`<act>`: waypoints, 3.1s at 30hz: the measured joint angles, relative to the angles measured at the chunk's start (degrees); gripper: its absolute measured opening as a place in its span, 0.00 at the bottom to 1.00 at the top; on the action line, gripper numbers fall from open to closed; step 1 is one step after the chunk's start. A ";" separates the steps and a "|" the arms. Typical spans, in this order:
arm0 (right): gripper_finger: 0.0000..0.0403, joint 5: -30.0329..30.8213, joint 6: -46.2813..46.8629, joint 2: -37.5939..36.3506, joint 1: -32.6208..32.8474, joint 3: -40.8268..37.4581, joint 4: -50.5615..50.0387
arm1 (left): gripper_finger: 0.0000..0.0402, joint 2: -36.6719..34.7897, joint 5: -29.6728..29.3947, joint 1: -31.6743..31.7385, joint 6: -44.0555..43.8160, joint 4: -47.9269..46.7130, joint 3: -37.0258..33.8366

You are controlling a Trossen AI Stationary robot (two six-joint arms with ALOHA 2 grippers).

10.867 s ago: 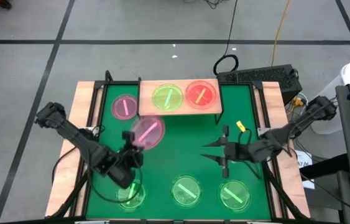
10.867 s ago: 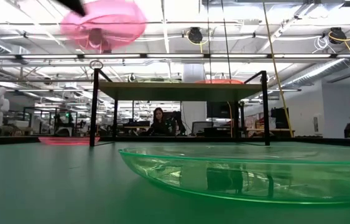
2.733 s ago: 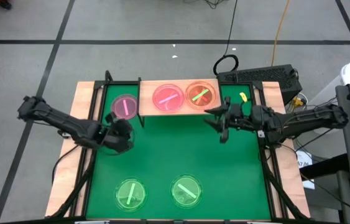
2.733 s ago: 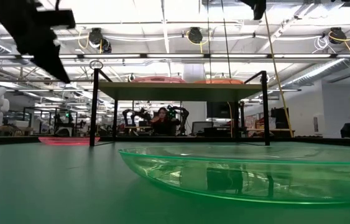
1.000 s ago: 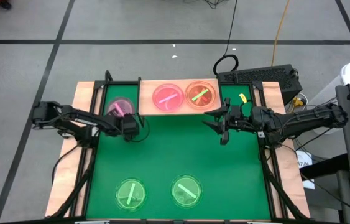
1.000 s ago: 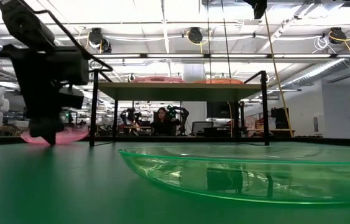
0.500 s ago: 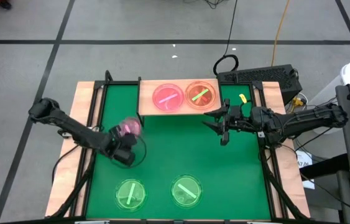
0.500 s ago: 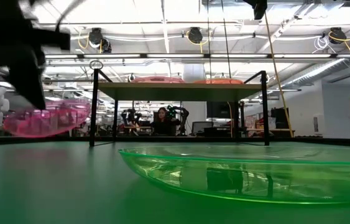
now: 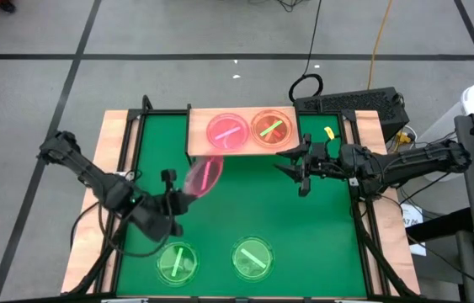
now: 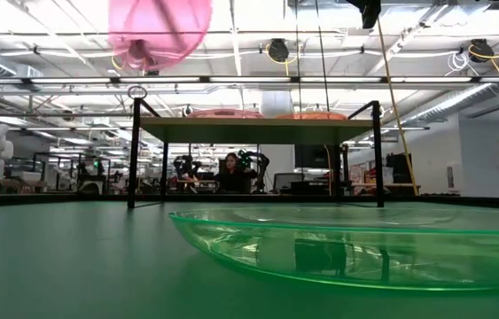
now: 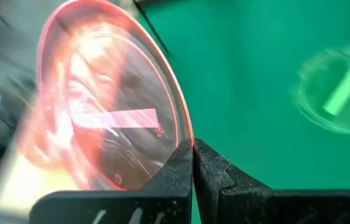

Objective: Place and stack plates onto a shelf
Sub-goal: Stack the pink transparent plate on top of the pink transparent plate on the shelf, then stack the right green transparent plate on top of the green transparent plate on the shelf

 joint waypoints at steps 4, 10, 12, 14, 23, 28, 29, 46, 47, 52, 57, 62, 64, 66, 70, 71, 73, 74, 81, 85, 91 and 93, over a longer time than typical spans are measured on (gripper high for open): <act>0.41 0.00 0.00 0.00 0.00 0.00 0.41 | 0.00 -0.04 -0.78 6.09 18.04 5.52 3.05; 0.41 -0.01 0.76 0.00 0.00 0.00 0.41 | 0.00 1.23 5.36 18.86 40.64 9.48 3.06; 0.41 -0.01 0.82 0.00 0.00 0.00 0.41 | 0.00 2.78 8.71 23.50 43.89 8.61 2.98; 0.41 0.00 0.79 0.00 0.00 0.00 0.41 | 0.00 4.55 11.79 27.44 47.12 8.02 2.94; 0.41 -0.37 0.59 0.00 0.00 0.00 0.36 | 0.00 12.18 16.61 36.82 56.73 7.06 2.90; 0.41 -0.41 0.81 0.00 0.00 0.00 -0.50 | 0.05 13.66 17.59 38.39 57.59 7.11 2.90; 0.41 -0.39 0.81 0.00 0.00 0.00 -0.50 | 0.07 13.70 17.54 38.60 57.61 7.04 2.90; 0.41 -0.35 2.33 0.01 0.00 0.00 -2.18 | 0.33 9.08 11.67 38.86 55.39 6.80 2.90; 0.41 -0.33 2.34 0.01 0.00 0.00 -2.85 | 0.33 7.81 11.66 38.35 54.90 7.16 2.90; 0.41 -0.29 2.33 0.02 0.00 0.00 -7.04 | 0.33 -0.89 15.89 35.68 48.32 11.40 2.90; 0.41 -0.05 2.52 0.04 0.28 0.00 -8.63 | 0.33 -7.31 25.05 32.03 43.21 16.12 2.96; 0.41 1.51 2.25 0.04 2.94 0.00 -11.38 | 0.30 -11.46 25.10 27.06 39.43 17.42 2.94; 0.41 3.35 2.27 0.04 3.85 -0.01 -13.11 | 0.28 -12.02 25.12 25.14 37.99 18.15 2.96; 0.41 4.45 2.16 0.04 4.51 -0.01 -14.87 | 0.27 -12.26 25.17 23.42 37.36 17.97 2.94; 0.41 4.48 2.33 0.04 4.90 0.00 -17.04 | 0.26 -12.37 25.12 20.81 36.56 18.93 2.41; 0.41 4.48 2.37 0.04 5.01 -0.02 -17.29 | 0.26 -12.55 25.12 20.37 36.55 19.15 1.62; 0.41 4.46 3.10 0.04 5.20 -0.02 -17.35 | 0.26 -13.79 25.18 19.86 35.47 19.28 -0.89; 0.41 4.45 3.54 0.04 5.23 -0.01 -17.23 | 0.26 -14.74 25.15 19.67 34.77 20.35 -2.76; 0.41 4.59 3.70 0.04 5.12 -0.02 -17.19 | 0.26 -26.16 25.09 19.25 33.78 38.09 -20.93; 0.41 5.75 4.04 0.04 4.90 -0.02 -16.88 | 0.26 -32.39 25.10 19.25 31.59 45.06 -28.08; 0.41 5.75 4.90 0.97 4.92 -0.02 -16.83 | 0.26 -37.89 25.10 19.25 26.40 45.77 -33.60; 0.41 5.75 4.92 1.80 4.92 -0.02 -16.67 | 0.26 -38.57 25.10 19.25 25.01 45.63 -34.82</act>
